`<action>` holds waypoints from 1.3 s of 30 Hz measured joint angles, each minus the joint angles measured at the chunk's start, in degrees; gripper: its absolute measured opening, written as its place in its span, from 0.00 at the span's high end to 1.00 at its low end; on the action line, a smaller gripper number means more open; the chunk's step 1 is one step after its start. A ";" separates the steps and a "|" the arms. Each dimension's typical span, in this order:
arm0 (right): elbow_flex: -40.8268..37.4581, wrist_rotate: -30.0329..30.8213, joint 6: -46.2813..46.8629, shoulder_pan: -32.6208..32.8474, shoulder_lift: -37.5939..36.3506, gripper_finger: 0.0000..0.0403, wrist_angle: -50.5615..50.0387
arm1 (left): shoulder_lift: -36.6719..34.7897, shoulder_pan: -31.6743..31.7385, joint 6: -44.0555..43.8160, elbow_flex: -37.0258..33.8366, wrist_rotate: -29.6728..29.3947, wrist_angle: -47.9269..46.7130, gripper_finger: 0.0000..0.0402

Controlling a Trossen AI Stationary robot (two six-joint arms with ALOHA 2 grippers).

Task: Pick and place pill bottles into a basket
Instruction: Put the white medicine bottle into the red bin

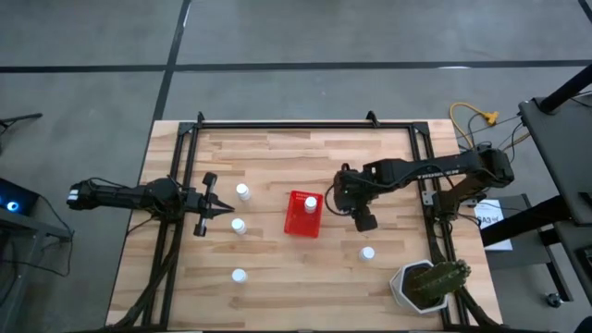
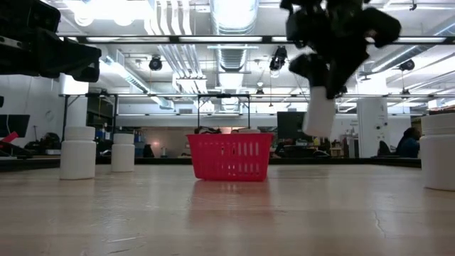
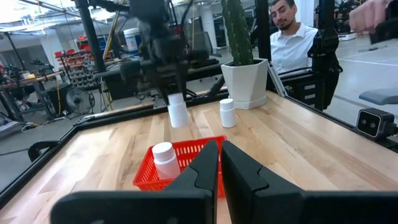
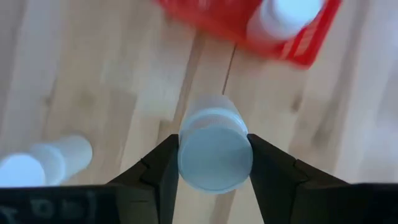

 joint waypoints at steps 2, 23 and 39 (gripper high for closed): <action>2.36 -0.02 -0.76 -0.27 0.00 0.63 -0.15 | -0.01 0.02 0.01 0.00 0.00 0.00 1.00; 39.43 -0.79 9.45 -4.95 21.35 0.63 -16.89 | -0.01 0.02 0.00 0.00 0.00 0.00 1.00; 62.74 -0.77 10.28 -5.49 37.70 0.63 -30.85 | 0.23 0.00 0.01 0.00 0.01 0.00 1.00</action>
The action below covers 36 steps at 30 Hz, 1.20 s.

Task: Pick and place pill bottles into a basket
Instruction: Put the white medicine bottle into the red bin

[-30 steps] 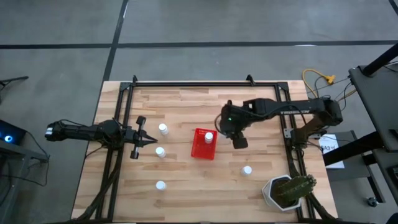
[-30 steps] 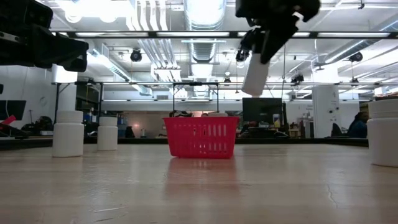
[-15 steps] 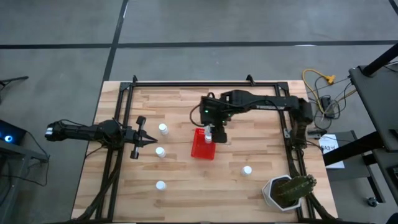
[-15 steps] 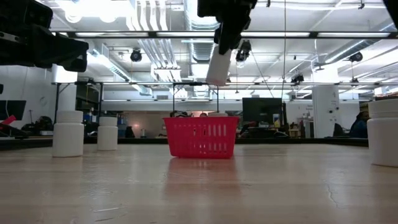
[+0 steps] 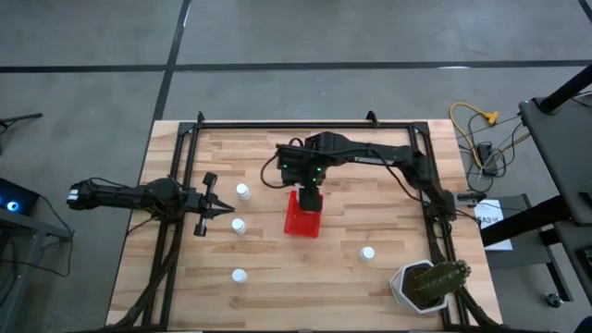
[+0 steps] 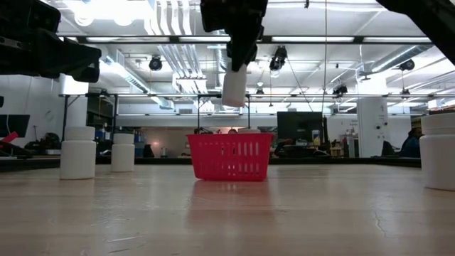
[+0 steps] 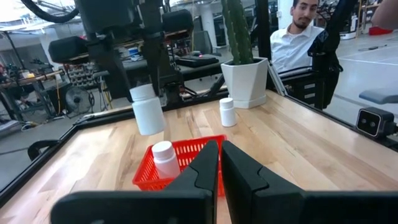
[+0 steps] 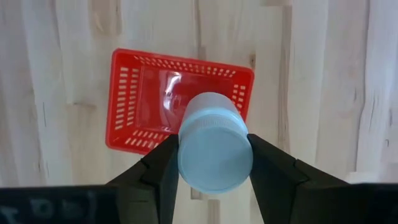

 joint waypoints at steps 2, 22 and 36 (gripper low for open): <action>0.43 0.00 -0.22 -0.12 0.20 0.63 0.20 | -0.01 0.01 0.00 0.00 -0.01 0.00 1.00; -3.78 -0.89 -0.91 -1.06 0.43 0.63 4.51 | 0.03 0.00 0.00 0.00 -0.01 0.00 1.00; -7.27 -1.38 -1.07 -1.37 0.41 0.63 8.53 | 0.05 0.01 0.00 0.01 -0.01 -0.01 1.00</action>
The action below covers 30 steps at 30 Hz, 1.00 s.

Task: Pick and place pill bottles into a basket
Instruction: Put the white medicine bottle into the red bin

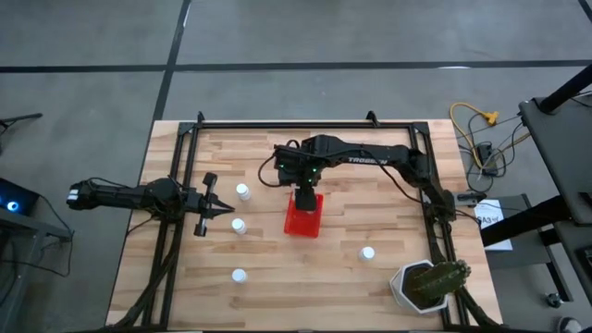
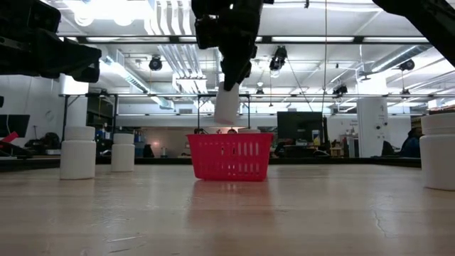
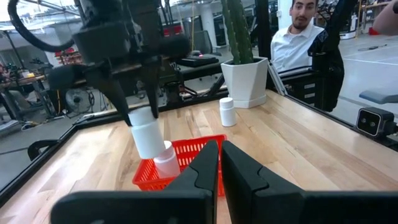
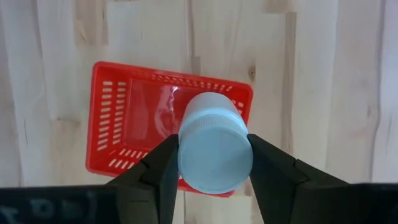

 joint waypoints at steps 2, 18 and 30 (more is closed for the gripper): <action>-1.13 0.00 -0.01 -0.02 0.00 0.63 0.71 | 0.00 -0.01 0.00 -0.01 0.01 0.01 1.00; -4.85 -0.09 -0.59 0.00 0.00 0.63 4.65 | -0.02 -0.01 -0.01 -0.01 0.01 0.01 1.00; -4.97 0.03 -0.76 -0.02 2.99 0.63 5.55 | 0.09 0.01 -0.02 -0.01 -0.01 0.01 1.00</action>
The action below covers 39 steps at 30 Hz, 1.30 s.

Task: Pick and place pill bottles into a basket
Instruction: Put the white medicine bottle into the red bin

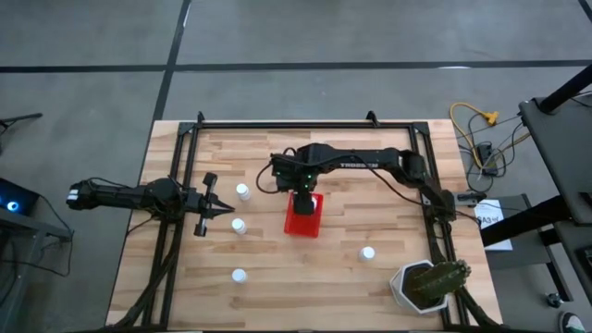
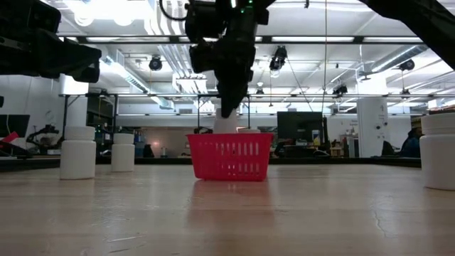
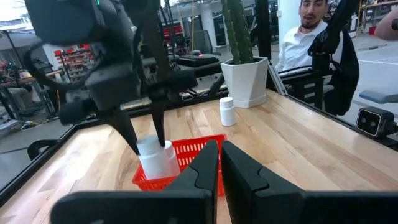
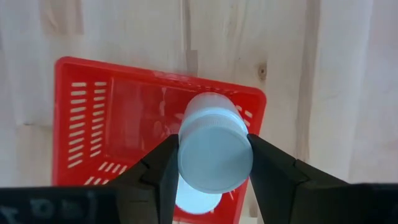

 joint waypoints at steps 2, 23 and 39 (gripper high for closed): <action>0.00 0.01 -0.30 0.00 0.61 0.63 0.00 | 0.00 -0.01 0.02 0.00 0.00 0.00 1.00; -0.27 5.04 -0.38 -0.23 1.78 0.58 -0.44 | 0.00 -0.01 0.02 0.00 0.01 -0.01 1.00; -0.28 5.21 -1.79 -0.24 1.80 0.56 -0.31 | 0.31 -0.02 0.00 0.00 0.01 0.00 1.00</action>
